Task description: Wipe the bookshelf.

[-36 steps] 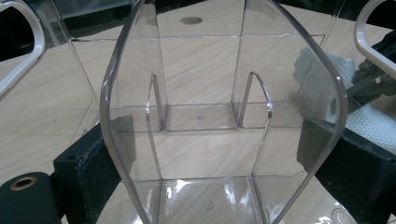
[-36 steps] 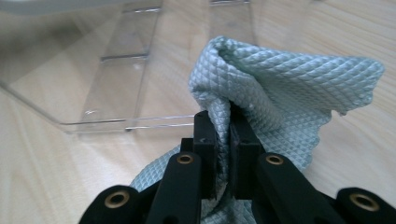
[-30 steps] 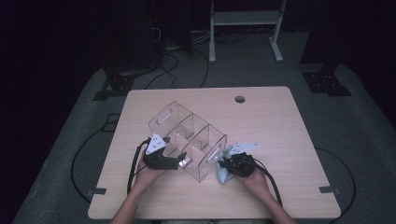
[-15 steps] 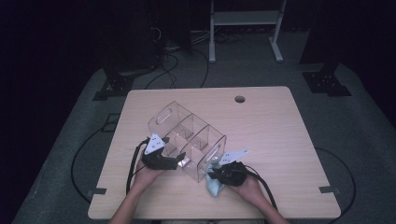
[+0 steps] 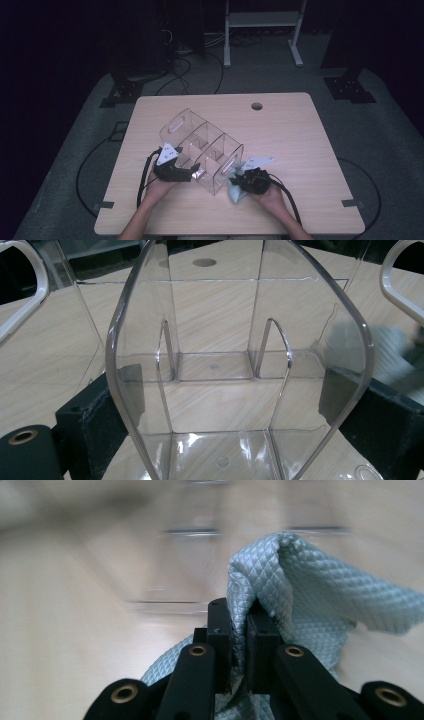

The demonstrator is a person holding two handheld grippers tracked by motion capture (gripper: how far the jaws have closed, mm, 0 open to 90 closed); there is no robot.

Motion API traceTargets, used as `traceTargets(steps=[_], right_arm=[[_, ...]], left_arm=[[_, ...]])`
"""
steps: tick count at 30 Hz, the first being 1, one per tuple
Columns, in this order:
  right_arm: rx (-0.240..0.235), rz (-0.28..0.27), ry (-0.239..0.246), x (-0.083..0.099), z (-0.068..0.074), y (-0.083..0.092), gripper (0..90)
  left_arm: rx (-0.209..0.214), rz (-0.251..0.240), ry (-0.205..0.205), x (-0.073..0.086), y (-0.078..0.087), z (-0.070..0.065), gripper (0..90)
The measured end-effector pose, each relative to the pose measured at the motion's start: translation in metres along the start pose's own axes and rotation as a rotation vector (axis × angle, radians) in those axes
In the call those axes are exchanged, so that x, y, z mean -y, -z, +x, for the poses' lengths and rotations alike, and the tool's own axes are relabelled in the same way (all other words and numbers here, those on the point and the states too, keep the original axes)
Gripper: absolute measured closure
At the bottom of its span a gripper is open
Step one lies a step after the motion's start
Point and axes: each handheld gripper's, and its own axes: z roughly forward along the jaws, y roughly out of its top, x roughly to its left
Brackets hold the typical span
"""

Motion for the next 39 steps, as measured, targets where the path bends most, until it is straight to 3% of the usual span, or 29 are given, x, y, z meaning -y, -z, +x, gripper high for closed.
traceTargets(steps=[5, 8, 13, 15, 18, 22, 24, 29, 34, 36, 39], right_arm=[[-0.090, 0.012, 0.070, -0.002, 0.035, -0.008, 83.1], [-0.112, 0.009, 0.060, -0.001, 0.032, -0.009, 83.2], [-0.032, 0.000, 0.025, 0.002, 0.012, -0.007, 83.2], [-0.023, -0.003, 0.011, 0.003, 0.008, -0.006, 83.2], [-0.017, 0.004, 0.026, 0.002, 0.017, -0.006, 83.1], [-0.068, 0.000, 0.107, -0.004, 0.042, -0.007, 83.1], [-0.064, -0.009, 0.133, -0.009, 0.048, -0.003, 83.2], [-0.061, -0.087, 0.129, -0.019, 0.049, 0.014, 83.2], [-0.058, -0.101, 0.094, -0.014, 0.038, 0.013, 83.4], [-0.046, -0.097, 0.092, -0.014, 0.042, 0.013, 83.4], [-0.074, -0.091, 0.137, -0.017, 0.056, 0.014, 83.4]], left_arm=[[-0.001, -0.001, 0.009, 0.000, 0.001, 0.002, 7.0], [0.002, 0.000, 0.008, 0.001, 0.001, 0.003, 7.0], [-0.010, -0.003, 0.018, -0.001, -0.001, 0.000, 7.0], [-0.012, -0.004, 0.018, -0.001, -0.002, 0.000, 6.9], [-0.012, -0.006, 0.019, -0.001, -0.002, 0.000, 6.8], [-0.017, -0.004, 0.025, 0.000, -0.001, 0.000, 6.7], [-0.017, -0.006, 0.028, 0.000, -0.001, 0.001, 6.7], [-0.014, -0.005, 0.027, 0.000, -0.001, 0.000, 6.8], [-0.014, -0.005, 0.023, -0.001, -0.001, -0.001, 6.8], [-0.013, -0.008, 0.026, -0.001, -0.001, -0.001, 6.8], [-0.006, -0.006, 0.024, 0.000, -0.001, 0.000, 6.8]])
